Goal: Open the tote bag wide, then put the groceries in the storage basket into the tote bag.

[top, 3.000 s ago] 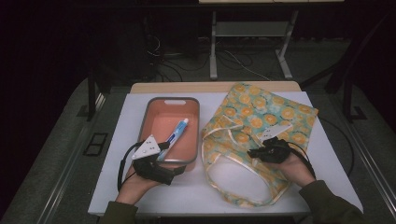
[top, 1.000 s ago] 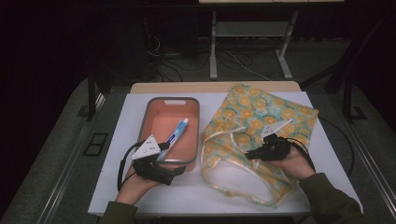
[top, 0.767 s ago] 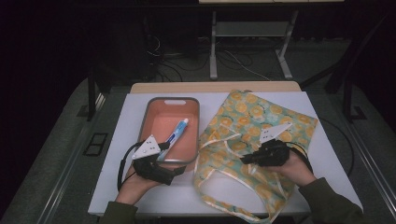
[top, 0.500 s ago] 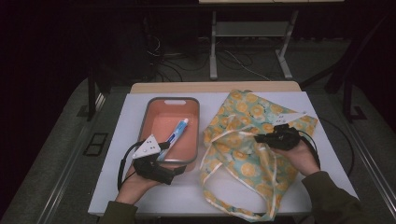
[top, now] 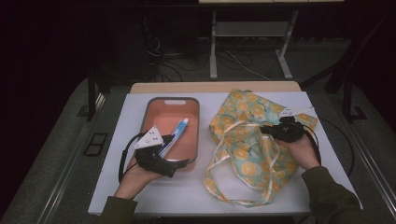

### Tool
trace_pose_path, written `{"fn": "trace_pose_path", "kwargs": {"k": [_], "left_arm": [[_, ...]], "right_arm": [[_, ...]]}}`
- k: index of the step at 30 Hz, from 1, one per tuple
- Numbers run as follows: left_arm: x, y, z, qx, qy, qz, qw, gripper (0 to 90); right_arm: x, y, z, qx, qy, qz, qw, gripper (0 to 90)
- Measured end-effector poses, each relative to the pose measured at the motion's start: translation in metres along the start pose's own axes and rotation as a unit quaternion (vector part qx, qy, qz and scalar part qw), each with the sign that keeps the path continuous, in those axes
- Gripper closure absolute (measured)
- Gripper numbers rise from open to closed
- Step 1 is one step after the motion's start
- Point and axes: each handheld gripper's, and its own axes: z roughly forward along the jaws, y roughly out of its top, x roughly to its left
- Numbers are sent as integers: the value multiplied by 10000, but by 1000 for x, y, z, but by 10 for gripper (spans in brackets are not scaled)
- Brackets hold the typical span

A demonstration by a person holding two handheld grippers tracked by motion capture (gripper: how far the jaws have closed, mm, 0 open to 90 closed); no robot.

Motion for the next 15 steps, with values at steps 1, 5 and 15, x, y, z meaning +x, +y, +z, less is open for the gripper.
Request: {"fn": "trace_pose_path", "kwargs": {"k": [1,5,15], "left_arm": [[2,3,0,6,-15,25,10000,0],[13,10,5,64,-3,34,10000,0],[43,20,22,333,234,-172,9990,39]], "right_arm": [[0,0,0,13,0,4,10000,895],[1,0,1,27,-6,-16,10000,895],[1,0,0,-7,-24,-49,10000,895]]}}
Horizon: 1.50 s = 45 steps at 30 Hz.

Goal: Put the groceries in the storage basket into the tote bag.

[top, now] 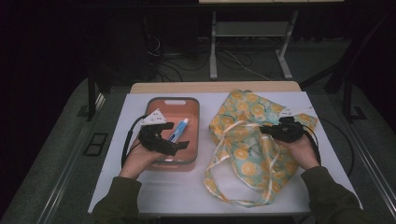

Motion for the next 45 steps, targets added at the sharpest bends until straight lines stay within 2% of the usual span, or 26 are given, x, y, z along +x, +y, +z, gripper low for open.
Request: {"fn": "trace_pose_path", "kwargs": {"k": [6,11,16,18,20,22,23,24,27,29,31,33,34,36,38,41,43,45], "left_arm": [[18,9,9,79,224,-37,9997,105],[30,6,25,414,324,-12,9986,160],[43,0,45,840,474,-219,9951,223],[46,-2,52,1010,575,-201,9930,240],[49,-5,57,1132,584,-234,9916,252],[52,-10,62,1268,680,-308,9891,263],[53,-11,64,1301,645,-350,9888,271],[54,-13,65,1396,628,-406,9874,292],[56,-16,70,1670,673,-527,9822,313],[56,-17,73,1830,785,-541,9785,322],[56,-19,75,1978,898,-532,9747,373],[56,-21,78,2155,859,-608,9708,453],[56,-22,78,2167,774,-666,9709,453],[57,-22,78,2171,736,-731,9706,476],[56,-21,77,2196,691,-696,9707,507],[53,-20,77,2196,653,-524,9720,608],[53,-18,75,2152,629,-634,9725,674],[52,-17,74,2171,610,-665,9720,698]], "right_arm": [[0,1,0,-7,10,-38,10000,895],[-1,0,-1,-12,-2,-44,10000,895],[-1,0,0,10,2,-42,10000,895],[0,0,0,16,-7,-58,10000,895],[0,0,0,10,-3,-80,10000,895],[1,0,0,17,7,-94,10000,895],[1,0,1,16,7,-98,10000,895],[1,0,1,19,12,-97,10000,895],[1,0,0,21,13,-97,10000,895],[1,0,0,20,5,-91,10000,895],[1,-1,-1,20,3,-97,10000,895],[1,-1,-1,18,-3,-105,9999,895],[1,0,-1,15,-2,-111,9999,895],[2,0,-1,12,3,-122,9999,895],[2,0,-1,16,2,-131,9999,896],[2,-1,0,18,-1,-127,9999,895],[2,-1,0,28,0,-135,9999,895],[2,-1,0,23,-3,-129,9999,895]]}}
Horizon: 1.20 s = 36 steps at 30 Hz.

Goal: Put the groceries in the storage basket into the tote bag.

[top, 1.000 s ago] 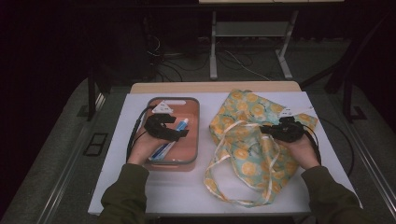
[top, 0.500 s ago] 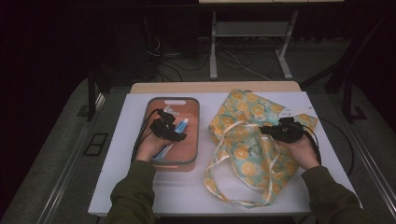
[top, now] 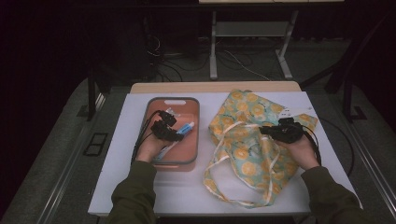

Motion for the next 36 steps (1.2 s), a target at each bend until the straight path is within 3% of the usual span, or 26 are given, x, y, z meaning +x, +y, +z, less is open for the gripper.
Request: {"fn": "trace_pose_path", "kwargs": {"k": [5,12,20,27,31,36], "left_arm": [[-2,1,-3,-24,-135,89,9999,719],[0,6,-15,-453,-300,87,9985,729],[-6,24,-50,-821,-343,275,9957,739],[-32,42,-72,-1111,-503,691,9901,740],[-51,53,-72,-1171,-619,924,9869,741],[-76,65,-67,-1241,-858,1076,9827,742]], "right_arm": [[0,0,0,-17,-1,1,10000,895],[0,0,0,-6,2,0,10000,895],[-2,0,-1,-33,-12,22,10000,896],[-3,0,-1,-34,-32,32,10000,895],[-3,0,-1,-40,-33,37,10000,896],[-2,0,-2,-36,-29,33,10000,895]]}}
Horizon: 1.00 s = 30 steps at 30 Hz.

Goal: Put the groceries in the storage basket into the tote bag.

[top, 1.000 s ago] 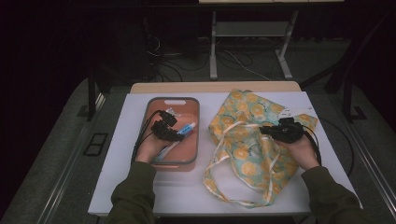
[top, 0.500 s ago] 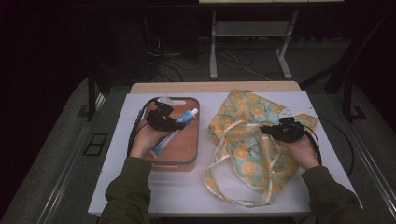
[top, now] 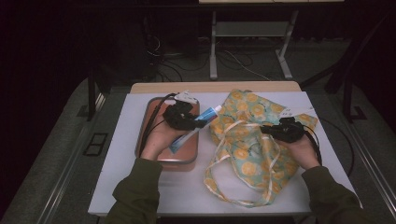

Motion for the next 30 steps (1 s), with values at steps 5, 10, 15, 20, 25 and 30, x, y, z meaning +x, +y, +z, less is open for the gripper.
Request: {"fn": "trace_pose_path", "kwargs": {"k": [5,10,15,20,25,30], "left_arm": [[-27,12,19,-2,-313,167,9994,742],[-51,20,38,278,-212,504,9981,741],[-59,30,36,213,-104,628,9977,742],[-65,38,36,114,-276,609,9977,744],[-74,38,49,112,-519,557,9970,744],[-86,35,68,199,-660,551,9961,745]], "right_arm": [[0,0,0,7,1,-9,10000,896],[1,0,0,15,-5,-35,10000,896],[0,0,0,11,0,-25,10000,896],[0,0,-1,4,-4,-11,10000,895],[1,0,0,6,-4,-37,10000,896],[0,0,-1,-21,-12,-41,10000,896]]}}
